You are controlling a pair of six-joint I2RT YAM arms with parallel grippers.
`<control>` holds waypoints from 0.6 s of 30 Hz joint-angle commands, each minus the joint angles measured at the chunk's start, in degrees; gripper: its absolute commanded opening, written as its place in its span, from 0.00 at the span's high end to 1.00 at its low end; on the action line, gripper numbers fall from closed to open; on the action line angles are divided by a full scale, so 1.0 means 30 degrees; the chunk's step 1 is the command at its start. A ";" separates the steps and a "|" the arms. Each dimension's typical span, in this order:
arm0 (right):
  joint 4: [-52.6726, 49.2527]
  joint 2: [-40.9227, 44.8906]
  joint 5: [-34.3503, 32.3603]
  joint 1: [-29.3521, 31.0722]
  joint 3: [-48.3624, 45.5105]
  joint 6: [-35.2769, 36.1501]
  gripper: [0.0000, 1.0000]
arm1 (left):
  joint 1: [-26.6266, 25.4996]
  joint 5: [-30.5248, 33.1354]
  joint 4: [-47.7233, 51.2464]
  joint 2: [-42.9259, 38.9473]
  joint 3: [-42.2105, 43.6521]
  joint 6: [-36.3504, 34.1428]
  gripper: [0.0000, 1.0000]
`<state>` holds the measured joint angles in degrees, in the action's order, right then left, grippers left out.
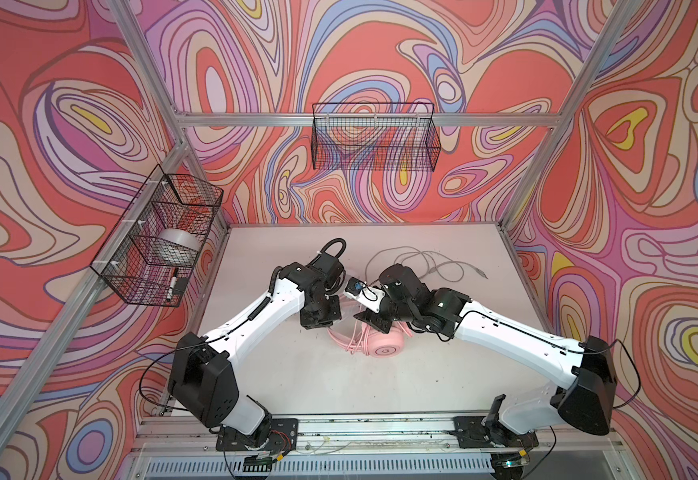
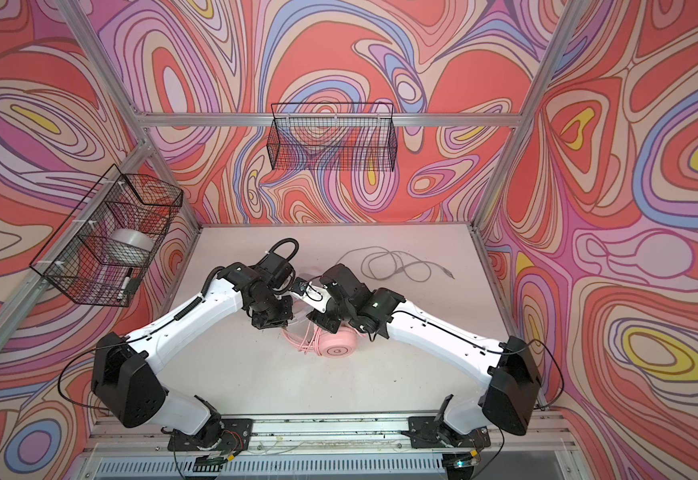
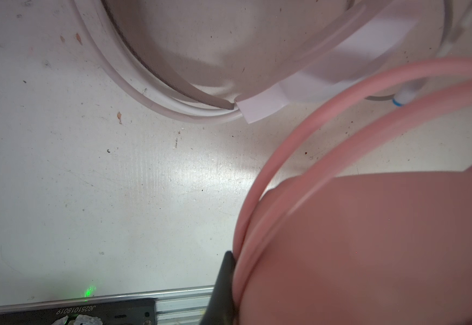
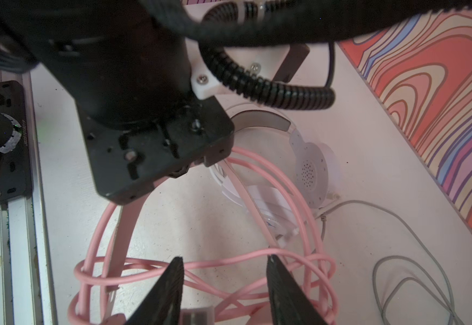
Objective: Wrap the headphones
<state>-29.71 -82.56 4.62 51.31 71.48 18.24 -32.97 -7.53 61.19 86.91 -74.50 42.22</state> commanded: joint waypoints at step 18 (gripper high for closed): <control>-0.2226 0.3202 0.1301 -0.0129 -0.0289 -0.5876 0.75 | -0.0113 -0.1035 -0.0811 0.0278 0.0164 0.0474 1.00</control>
<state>-32.47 -72.34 5.85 51.16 71.11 6.83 -33.01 -8.40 60.05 87.46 -74.19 42.22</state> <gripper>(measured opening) 0.295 0.075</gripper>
